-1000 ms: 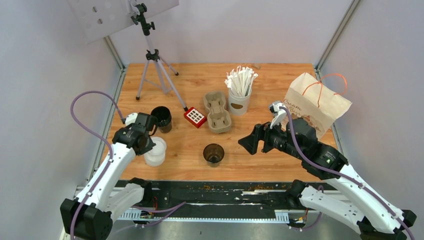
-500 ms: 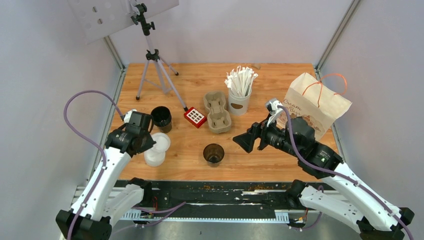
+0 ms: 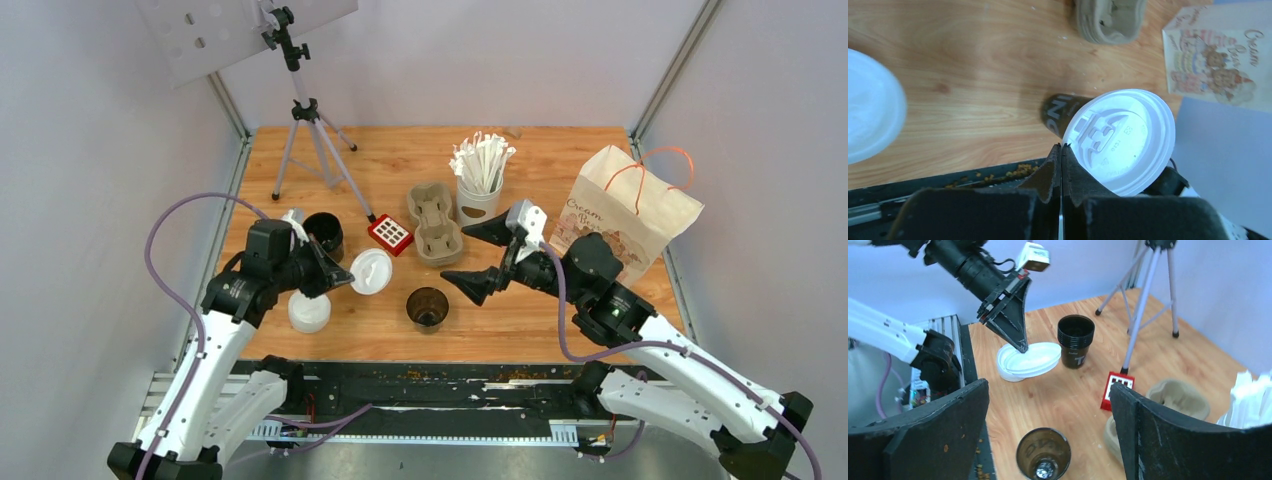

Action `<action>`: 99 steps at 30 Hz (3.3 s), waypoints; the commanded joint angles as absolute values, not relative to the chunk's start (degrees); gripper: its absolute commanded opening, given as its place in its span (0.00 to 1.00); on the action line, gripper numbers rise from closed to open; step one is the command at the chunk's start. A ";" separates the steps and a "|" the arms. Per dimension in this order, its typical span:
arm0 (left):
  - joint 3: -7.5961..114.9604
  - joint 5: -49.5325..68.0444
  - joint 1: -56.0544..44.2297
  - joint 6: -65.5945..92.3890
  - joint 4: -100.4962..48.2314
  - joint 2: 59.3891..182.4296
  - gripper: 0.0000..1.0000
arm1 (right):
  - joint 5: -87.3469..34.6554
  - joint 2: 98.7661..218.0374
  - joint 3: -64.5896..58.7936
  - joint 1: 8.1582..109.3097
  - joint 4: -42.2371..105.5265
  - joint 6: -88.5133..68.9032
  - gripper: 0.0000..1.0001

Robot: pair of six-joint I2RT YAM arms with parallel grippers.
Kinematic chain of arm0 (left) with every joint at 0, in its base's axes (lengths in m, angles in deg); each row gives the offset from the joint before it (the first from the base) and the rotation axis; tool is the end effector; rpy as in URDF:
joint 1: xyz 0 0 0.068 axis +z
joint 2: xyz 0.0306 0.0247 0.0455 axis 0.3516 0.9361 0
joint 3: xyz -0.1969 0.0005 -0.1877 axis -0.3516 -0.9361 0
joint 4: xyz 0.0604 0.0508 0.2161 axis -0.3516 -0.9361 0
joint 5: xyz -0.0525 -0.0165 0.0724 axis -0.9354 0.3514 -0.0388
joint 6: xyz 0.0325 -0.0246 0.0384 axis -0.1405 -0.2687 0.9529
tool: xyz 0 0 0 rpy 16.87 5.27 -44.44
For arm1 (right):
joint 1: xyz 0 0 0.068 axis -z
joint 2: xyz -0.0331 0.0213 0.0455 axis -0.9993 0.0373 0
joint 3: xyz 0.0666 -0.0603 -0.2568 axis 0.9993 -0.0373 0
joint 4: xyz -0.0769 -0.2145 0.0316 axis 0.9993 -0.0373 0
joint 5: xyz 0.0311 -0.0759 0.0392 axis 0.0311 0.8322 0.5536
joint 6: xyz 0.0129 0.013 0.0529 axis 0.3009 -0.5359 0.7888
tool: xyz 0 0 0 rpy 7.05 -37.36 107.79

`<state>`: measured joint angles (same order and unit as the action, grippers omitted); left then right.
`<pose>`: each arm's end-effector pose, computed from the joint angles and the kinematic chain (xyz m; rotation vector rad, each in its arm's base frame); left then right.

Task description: Pack the takeout coffee

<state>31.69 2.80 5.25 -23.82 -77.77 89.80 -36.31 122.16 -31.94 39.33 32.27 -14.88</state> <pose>0.1094 -0.0401 0.3017 -0.5778 2.3944 -0.8280 0.0928 0.1227 0.3690 -0.8681 1.3639 0.9233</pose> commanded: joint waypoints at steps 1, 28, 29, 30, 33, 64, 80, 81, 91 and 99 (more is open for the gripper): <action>29.21 -12.53 5.48 -29.12 -69.52 89.29 0.00 | -42.23 123.33 -33.63 37.24 41.39 -30.91 0.90; 22.18 -27.64 -1.62 -60.95 -33.16 84.39 0.00 | -42.06 138.39 -39.85 29.83 78.84 -34.21 0.93; 22.27 -27.28 -2.07 -61.02 -33.18 84.50 0.00 | -41.94 138.62 -39.81 29.70 79.38 -34.20 0.93; 22.30 -26.96 -2.31 -61.06 -33.24 84.49 0.00 | -41.89 138.81 -39.78 29.48 79.69 -34.28 0.93; 21.96 -26.17 -2.74 -61.95 -32.87 84.50 0.00 | -41.74 139.02 -39.49 29.01 79.64 -34.81 0.92; 28.36 -13.02 -3.49 -41.96 -56.06 84.25 0.79 | -27.14 133.02 -37.50 27.83 57.70 -24.21 0.75; 41.73 26.57 -3.49 -4.78 -86.89 85.84 1.00 | -10.10 143.56 -8.65 27.74 -15.24 2.98 0.75; 41.39 27.54 -3.49 -4.02 -86.70 84.77 1.00 | -10.08 145.70 -6.60 27.75 -17.74 3.91 0.75; 31.41 31.99 -3.50 -0.86 -81.14 70.67 1.00 | -13.88 165.51 8.88 27.04 -35.34 6.89 0.77; 29.33 33.59 -3.49 -1.64 -79.51 64.86 1.00 | -17.15 173.38 12.78 27.02 -34.85 6.61 0.77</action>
<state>29.50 30.99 -3.34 -2.68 -82.71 65.97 -15.00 171.43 9.21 27.48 -33.43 5.07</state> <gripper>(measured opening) 0.997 0.778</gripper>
